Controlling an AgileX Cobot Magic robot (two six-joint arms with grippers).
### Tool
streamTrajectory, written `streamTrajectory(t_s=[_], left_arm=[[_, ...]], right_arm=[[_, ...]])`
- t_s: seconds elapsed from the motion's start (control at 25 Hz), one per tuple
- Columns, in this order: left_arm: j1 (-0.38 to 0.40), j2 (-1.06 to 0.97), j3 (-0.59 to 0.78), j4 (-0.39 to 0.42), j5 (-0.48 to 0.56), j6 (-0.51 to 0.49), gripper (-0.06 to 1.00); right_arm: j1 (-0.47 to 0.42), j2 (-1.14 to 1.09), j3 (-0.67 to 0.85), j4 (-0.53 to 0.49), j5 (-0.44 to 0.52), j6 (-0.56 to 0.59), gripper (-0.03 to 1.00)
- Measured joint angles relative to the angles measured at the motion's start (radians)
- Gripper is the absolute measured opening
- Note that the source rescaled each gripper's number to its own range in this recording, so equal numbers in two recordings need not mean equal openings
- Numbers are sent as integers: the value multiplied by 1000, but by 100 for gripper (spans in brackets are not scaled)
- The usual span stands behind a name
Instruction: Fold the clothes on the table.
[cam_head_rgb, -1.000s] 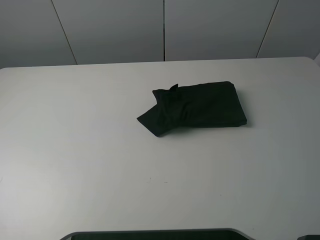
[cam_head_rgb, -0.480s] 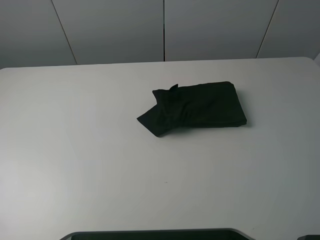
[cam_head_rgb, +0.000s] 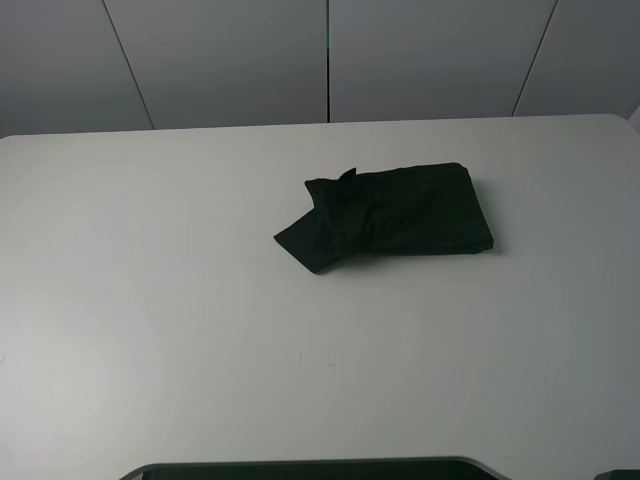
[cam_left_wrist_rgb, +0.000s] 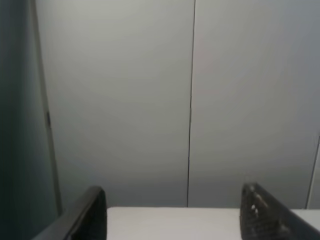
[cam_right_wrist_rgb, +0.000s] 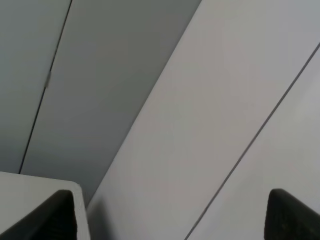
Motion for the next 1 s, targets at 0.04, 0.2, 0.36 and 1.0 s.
streamTrajectory(t_s=[0.04, 0.2, 0.36, 1.0], left_arm=[[0, 0, 26, -15, 0, 0, 74], [0, 0, 136, -68, 0, 0, 74], [0, 0, 225, -130, 2, 0, 74], [0, 2, 491, -280, -66, 0, 74]], right_arm=[[-4, -7, 10, 26, -2, 0, 82], [-12, -51, 78, 160, -2, 0, 82], [-12, -54, 181, 268, -2, 7, 82], [-12, -53, 530, 548, -59, -35, 82]])
